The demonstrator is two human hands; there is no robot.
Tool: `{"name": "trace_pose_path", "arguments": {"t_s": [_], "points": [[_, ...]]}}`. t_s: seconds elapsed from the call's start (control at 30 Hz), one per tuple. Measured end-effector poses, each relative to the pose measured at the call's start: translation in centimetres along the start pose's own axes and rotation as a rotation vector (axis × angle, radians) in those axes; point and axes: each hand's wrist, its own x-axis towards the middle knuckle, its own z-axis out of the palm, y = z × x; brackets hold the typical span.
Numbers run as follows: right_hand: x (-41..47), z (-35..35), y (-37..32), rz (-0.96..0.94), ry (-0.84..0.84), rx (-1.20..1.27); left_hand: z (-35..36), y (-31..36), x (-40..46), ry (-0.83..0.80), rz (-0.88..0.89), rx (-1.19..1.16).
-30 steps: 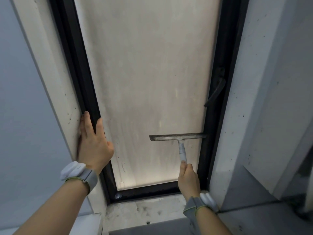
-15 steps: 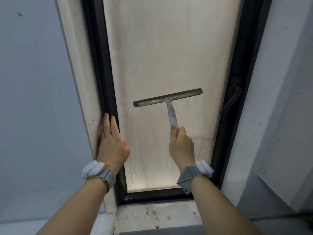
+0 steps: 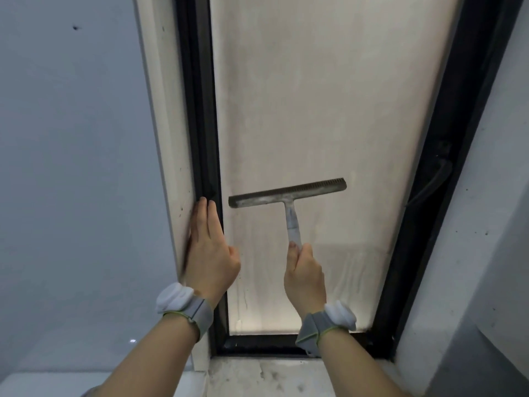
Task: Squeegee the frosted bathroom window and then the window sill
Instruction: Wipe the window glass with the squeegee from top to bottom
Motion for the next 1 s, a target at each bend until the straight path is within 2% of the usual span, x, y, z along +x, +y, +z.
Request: {"name": "trace_pose_path", "arguments": {"t_s": [0.37, 0.57, 0.77, 0.87, 1.0], "points": [[-3.8, 0.0, 3.6, 0.087, -0.106, -0.144, -0.6, 0.3, 0.0, -0.013, -0.016, -0.024], [-4.2, -2.7, 1.8, 0.025, -0.100, -0.175, -0.8, 0.4, 0.0, -0.066, -0.010, -0.022], [-0.5, -4.2, -3.2, -0.078, 0.011, -0.082, -2.4, 0.6, -0.3, -0.097, -0.109, -0.198], [1.3, -3.5, -4.7, -0.067, 0.029, -0.017, -3.3, 0.7, -1.5, -0.110, -0.038, -0.166], [1.4, -1.5, -4.2, -0.006, 0.001, 0.029, -5.1, 0.2, -3.5, -0.082, 0.184, -0.134]]}}
